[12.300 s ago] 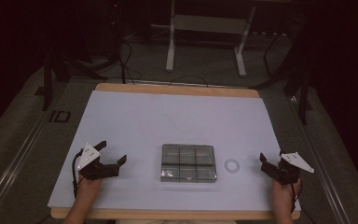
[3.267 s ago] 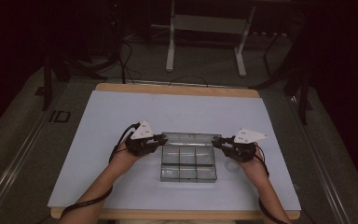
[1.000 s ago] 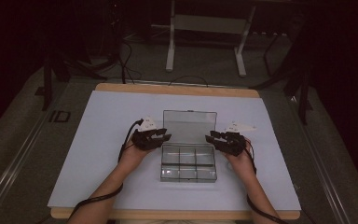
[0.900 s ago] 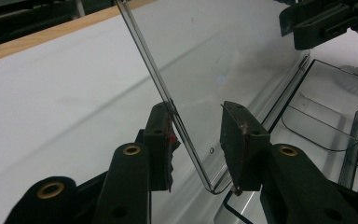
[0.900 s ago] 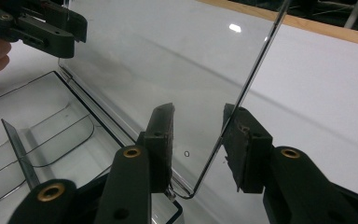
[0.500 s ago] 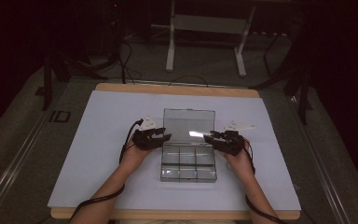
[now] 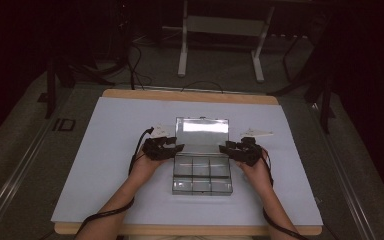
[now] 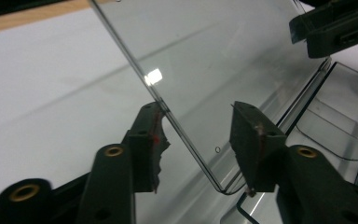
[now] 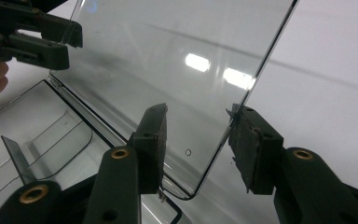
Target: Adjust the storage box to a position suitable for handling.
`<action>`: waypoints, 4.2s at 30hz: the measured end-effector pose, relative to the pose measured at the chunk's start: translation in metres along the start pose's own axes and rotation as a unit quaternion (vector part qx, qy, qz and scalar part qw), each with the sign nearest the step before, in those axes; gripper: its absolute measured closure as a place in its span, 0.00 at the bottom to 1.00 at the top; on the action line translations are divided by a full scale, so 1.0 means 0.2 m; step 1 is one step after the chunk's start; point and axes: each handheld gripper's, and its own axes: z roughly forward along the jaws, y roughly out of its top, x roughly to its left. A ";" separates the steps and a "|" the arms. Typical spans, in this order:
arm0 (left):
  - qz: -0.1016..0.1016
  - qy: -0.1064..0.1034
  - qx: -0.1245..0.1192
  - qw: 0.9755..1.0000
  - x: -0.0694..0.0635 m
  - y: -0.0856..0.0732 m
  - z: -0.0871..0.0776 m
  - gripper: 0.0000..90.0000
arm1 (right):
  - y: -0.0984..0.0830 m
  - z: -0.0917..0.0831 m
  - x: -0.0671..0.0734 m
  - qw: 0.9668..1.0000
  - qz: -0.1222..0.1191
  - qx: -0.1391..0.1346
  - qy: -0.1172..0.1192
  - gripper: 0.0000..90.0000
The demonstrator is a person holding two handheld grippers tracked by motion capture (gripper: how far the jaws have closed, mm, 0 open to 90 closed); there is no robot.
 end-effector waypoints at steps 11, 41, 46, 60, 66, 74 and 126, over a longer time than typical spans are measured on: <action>-0.024 -0.010 0.007 1.000 0.02 0.00 0.01 0.55 | 0.01 0.02 -0.01 0.999 0.041 0.017 0.002 0.60; -0.050 -0.017 0.026 0.998 0.03 -0.02 0.05 0.47 | 0.00 0.07 -0.04 0.982 0.174 0.068 0.002 0.52; -0.058 -0.019 0.027 0.998 0.04 -0.02 0.06 0.46 | -0.01 0.05 -0.06 0.982 0.180 0.062 0.007 0.57; -0.047 -0.030 0.012 0.998 0.03 0.01 0.02 0.45 | 0.02 0.02 -0.04 0.990 0.133 0.051 0.000 0.50; -0.015 -0.043 0.011 0.999 -0.01 0.04 -0.02 0.43 | 0.04 -0.03 -0.02 0.996 0.082 0.040 -0.011 0.46; -0.006 -0.054 0.011 0.998 -0.04 0.04 -0.07 0.41 | 0.07 -0.08 0.01 0.998 0.062 0.030 -0.011 0.50; 0.015 -0.050 -0.011 0.999 -0.06 -0.24 -0.31 0.02 | -0.20 -0.48 -0.11 0.992 -0.106 0.066 0.006 0.74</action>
